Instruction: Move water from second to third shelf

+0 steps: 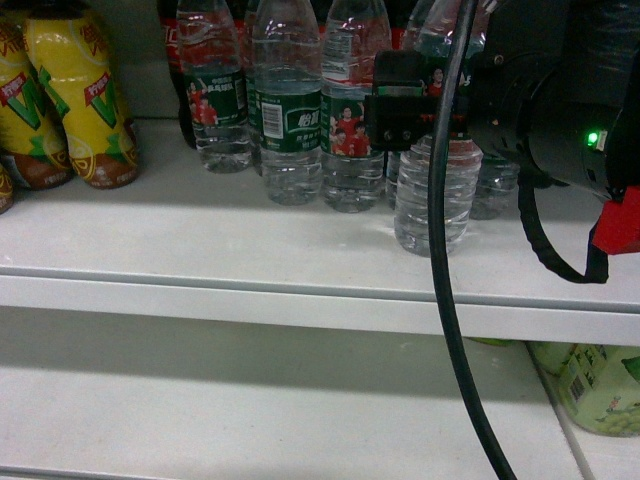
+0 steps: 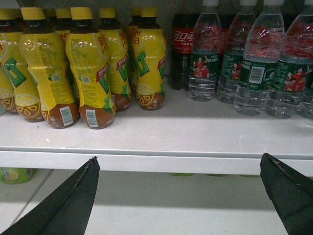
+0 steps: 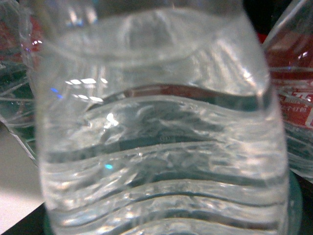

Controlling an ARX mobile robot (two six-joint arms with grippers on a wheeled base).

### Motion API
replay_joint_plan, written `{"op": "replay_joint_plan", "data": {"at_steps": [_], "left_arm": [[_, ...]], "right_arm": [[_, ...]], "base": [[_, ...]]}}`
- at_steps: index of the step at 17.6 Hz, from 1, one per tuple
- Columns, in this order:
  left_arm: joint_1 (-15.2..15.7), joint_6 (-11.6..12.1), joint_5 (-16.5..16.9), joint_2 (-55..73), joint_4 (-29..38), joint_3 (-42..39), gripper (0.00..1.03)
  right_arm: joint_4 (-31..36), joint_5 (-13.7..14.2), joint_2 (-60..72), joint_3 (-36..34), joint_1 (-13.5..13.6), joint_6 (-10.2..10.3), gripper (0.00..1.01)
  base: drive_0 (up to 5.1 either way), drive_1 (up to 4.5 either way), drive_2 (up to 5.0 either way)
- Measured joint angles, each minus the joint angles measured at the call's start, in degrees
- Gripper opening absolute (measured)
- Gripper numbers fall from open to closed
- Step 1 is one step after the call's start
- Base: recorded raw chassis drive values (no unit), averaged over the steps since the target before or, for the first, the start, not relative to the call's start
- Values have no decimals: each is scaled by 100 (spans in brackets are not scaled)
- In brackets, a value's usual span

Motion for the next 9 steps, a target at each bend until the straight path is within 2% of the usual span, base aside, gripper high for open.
{"op": "replay_joint_plan", "data": {"at_steps": [1,4,6,7,9], "left_arm": [[0,0,0,0,0,0,98],[0,0,0,0,-2,-2,98],[0,0,-2,0,0,0,98],[0,0,0,0,0,0,98],[0,0,-2,0,0,0,98]], "right_arm": [[-9,20,0,35,0,-2,97],[-42,35,-2,35,9,-44,69],[-31,35,-17,26,7,-81,55],[-28,31,-48,0,9,-90,49],[-35,17,-170,-129,11,-111,45]], "base": [[0,0,0],[0,0,0],[0,0,0],[0,0,0],[0,0,0]]}}
